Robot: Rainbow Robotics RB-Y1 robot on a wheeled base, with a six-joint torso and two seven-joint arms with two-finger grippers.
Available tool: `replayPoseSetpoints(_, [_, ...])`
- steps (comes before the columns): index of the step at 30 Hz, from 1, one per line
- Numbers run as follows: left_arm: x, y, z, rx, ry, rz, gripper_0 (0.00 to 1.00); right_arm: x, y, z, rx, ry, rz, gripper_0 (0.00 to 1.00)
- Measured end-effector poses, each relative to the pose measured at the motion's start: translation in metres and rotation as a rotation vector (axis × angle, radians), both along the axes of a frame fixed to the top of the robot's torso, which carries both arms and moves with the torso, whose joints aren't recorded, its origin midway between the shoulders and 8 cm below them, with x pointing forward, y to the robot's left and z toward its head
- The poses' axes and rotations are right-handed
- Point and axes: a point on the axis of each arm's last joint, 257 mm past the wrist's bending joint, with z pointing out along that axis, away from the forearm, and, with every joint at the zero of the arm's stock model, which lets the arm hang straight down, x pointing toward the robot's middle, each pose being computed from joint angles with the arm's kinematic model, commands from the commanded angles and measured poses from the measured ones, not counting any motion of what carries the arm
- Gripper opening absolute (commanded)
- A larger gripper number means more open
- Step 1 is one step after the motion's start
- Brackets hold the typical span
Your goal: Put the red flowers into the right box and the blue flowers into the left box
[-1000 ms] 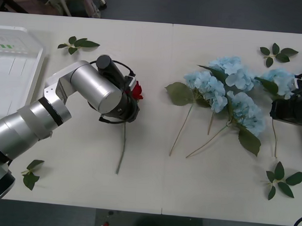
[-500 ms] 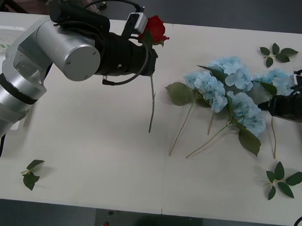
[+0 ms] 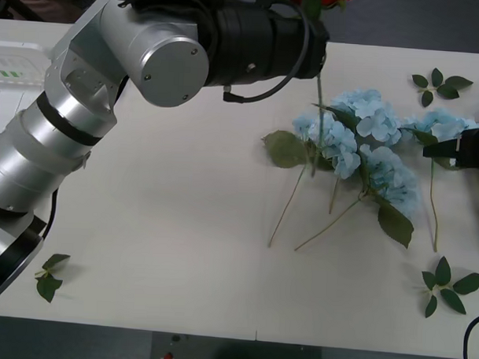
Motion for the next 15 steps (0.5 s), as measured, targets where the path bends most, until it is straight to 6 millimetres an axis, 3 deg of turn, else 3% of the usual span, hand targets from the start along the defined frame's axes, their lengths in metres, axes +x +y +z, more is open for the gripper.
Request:
replayPoseSetpoints(6, [-0.019, -0.040, 0.036, -0.054, -0.020, -0.062, 0.00, -0.020, 0.036, 0.027, 0.094, -0.075, 0.203, 0.99])
replayPoseSetpoints(10, [-0.020, -0.067, 0.057, -0.131, -0.022, -0.084, 0.00, -0.044, 0.059, 0.052, 0.209, -0.094, 0.318, 0.98])
replayPoseSetpoints(15, [-0.018, -0.082, 0.069, -0.185, -0.015, -0.089, 0.00, -0.071, 0.076, 0.084, 0.335, -0.131, 0.431, 0.99])
